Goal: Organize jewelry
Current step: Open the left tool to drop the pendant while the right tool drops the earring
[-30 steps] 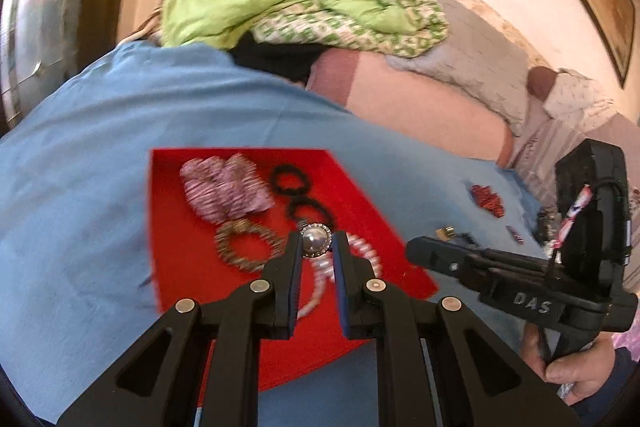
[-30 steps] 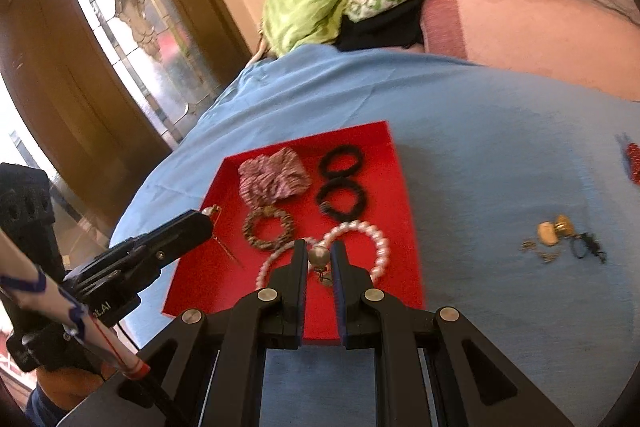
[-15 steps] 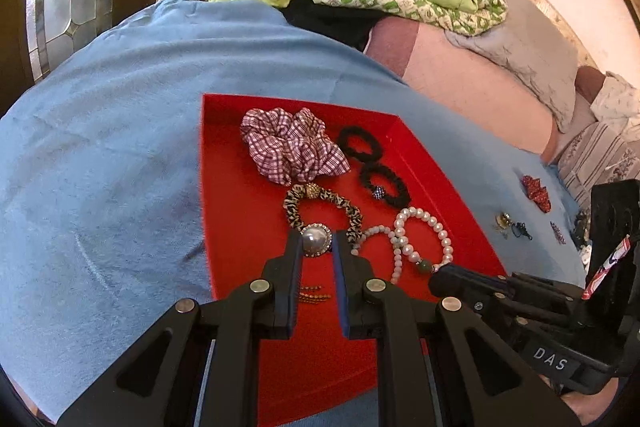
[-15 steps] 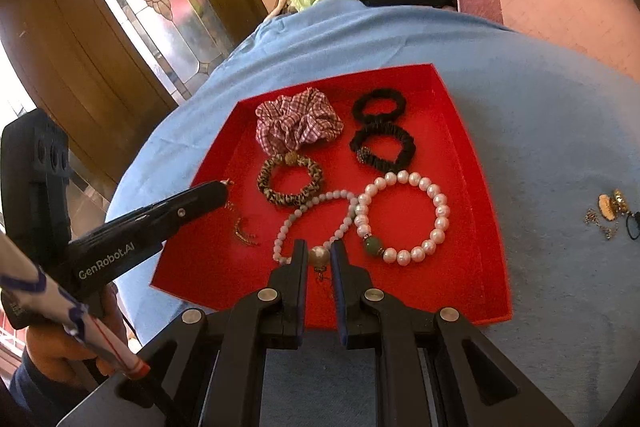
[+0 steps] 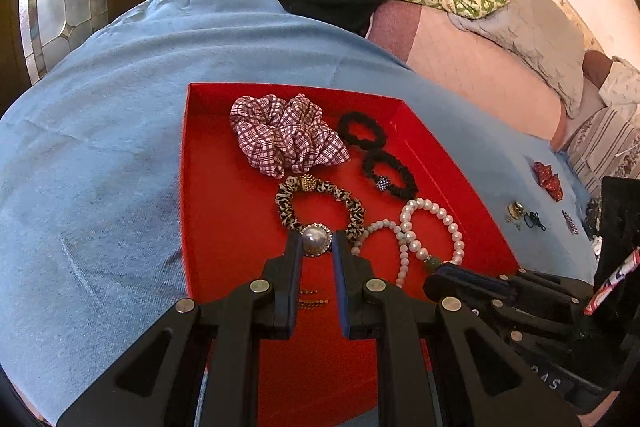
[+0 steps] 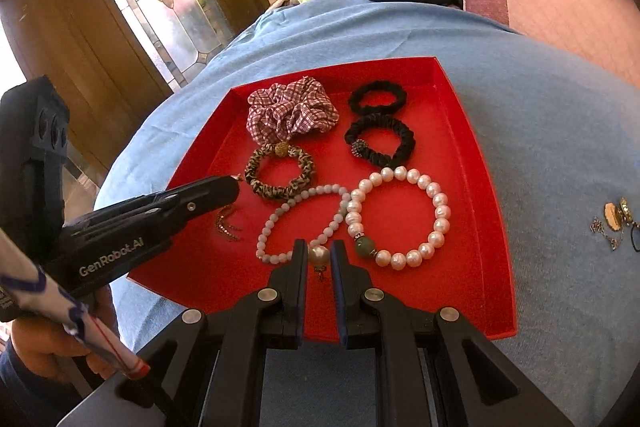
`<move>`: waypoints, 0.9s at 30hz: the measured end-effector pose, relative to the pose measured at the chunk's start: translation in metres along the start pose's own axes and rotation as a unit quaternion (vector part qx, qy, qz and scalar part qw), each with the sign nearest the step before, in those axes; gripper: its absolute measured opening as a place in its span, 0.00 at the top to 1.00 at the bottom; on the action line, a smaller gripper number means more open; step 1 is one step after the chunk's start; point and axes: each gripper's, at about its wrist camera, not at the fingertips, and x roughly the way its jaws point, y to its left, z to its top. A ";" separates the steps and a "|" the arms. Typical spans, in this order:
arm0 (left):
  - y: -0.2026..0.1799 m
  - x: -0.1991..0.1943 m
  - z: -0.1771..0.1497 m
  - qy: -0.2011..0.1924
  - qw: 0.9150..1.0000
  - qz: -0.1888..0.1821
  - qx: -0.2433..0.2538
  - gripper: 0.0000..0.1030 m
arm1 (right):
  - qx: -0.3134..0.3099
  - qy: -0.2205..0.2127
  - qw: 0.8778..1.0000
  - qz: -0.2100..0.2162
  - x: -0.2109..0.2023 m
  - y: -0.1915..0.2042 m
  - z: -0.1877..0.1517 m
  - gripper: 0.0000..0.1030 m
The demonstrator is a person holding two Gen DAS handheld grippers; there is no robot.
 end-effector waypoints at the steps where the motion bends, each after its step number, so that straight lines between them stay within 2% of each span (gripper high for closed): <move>1: -0.001 0.001 0.000 0.001 1.000 0.000 0.001 0.86 | -0.005 0.000 1.000 -0.001 0.000 0.001 0.000 0.88; 11: -0.006 0.005 0.000 0.008 1.000 0.010 0.008 0.86 | -0.034 0.012 0.999 -0.013 0.001 0.004 -0.002 0.87; 23: -0.006 0.006 -0.001 0.006 1.000 0.008 0.006 0.85 | -0.020 0.012 1.000 -0.006 -0.001 0.000 -0.001 0.87; 27: -0.007 0.002 0.000 -0.004 1.000 0.005 0.001 0.81 | 0.000 0.009 1.000 0.010 -0.005 -0.006 -0.001 0.84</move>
